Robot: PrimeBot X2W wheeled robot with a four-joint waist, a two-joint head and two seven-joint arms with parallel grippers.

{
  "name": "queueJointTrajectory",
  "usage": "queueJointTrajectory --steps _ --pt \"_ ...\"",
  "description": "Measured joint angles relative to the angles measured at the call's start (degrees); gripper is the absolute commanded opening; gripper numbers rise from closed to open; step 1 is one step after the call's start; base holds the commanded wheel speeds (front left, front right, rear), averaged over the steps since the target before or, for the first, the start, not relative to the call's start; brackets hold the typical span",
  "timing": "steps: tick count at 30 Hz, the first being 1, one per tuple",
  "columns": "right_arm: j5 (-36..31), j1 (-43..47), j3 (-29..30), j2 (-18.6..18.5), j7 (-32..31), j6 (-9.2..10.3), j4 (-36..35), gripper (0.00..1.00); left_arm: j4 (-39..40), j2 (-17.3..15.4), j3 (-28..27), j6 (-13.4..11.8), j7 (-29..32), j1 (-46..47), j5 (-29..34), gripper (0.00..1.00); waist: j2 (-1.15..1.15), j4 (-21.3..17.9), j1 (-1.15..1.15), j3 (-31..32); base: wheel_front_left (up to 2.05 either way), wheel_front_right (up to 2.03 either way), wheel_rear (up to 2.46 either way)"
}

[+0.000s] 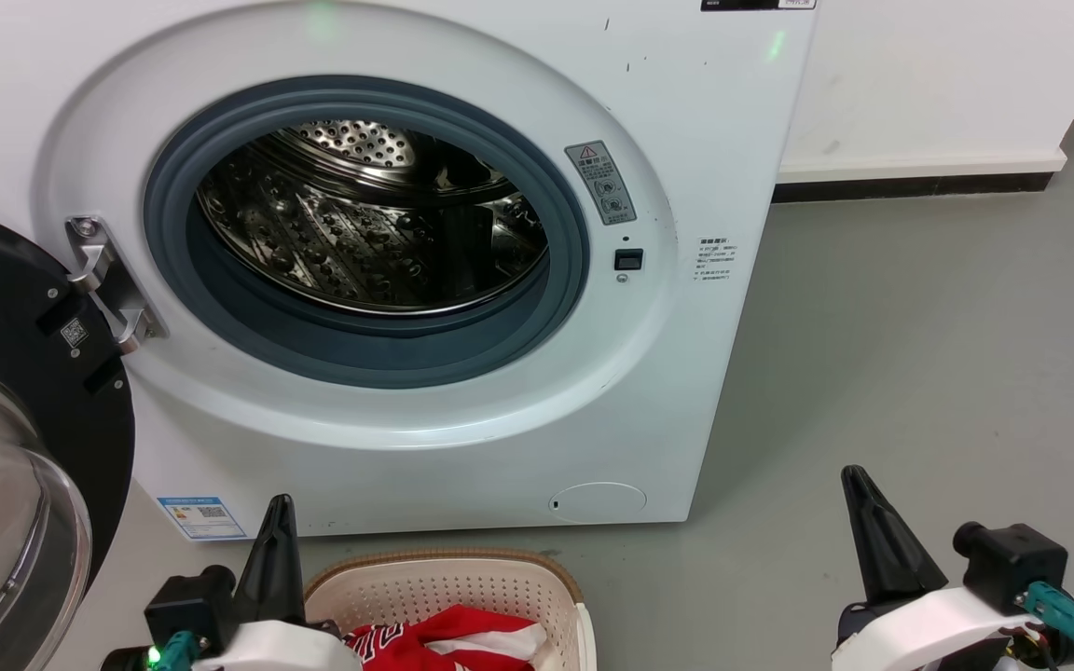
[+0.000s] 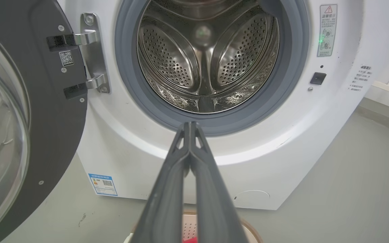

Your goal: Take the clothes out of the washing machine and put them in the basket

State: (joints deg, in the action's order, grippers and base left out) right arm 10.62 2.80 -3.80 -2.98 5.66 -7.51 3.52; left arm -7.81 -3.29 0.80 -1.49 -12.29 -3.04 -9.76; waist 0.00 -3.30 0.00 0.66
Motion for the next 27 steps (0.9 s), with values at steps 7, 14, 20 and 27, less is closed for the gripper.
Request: queueJointTrajectory --steps 7,14,20,27 --pt "8.7 -0.3 0.3 -0.5 -0.7 0.0 1.2 0.0 -0.4 0.0 -0.7 0.8 1.6 0.5 -8.1 0.0 0.0 0.2 0.0 0.0 0.0 0.0 0.0" --pt "18.6 -1.4 0.7 -0.9 -1.5 0.01 2.3 0.0 -1.0 0.1 -1.3 1.9 3.6 1.3 -17.5 0.0 0.0 0.4 0.0 -0.1 0.0 0.0 0.0" --pt "24.4 -1.7 1.1 -1.2 -2.0 0.01 3.0 0.0 -1.4 0.1 -1.8 2.5 5.0 2.2 -23.2 0.0 0.0 0.6 0.0 -0.2 0.0 0.0 0.0" --pt "30.9 -2.7 1.5 -1.4 -2.7 0.01 3.8 0.0 -1.9 0.1 -2.4 3.0 6.5 2.6 -29.5 0.0 0.0 0.8 0.0 -0.2 0.0 0.0 0.0"
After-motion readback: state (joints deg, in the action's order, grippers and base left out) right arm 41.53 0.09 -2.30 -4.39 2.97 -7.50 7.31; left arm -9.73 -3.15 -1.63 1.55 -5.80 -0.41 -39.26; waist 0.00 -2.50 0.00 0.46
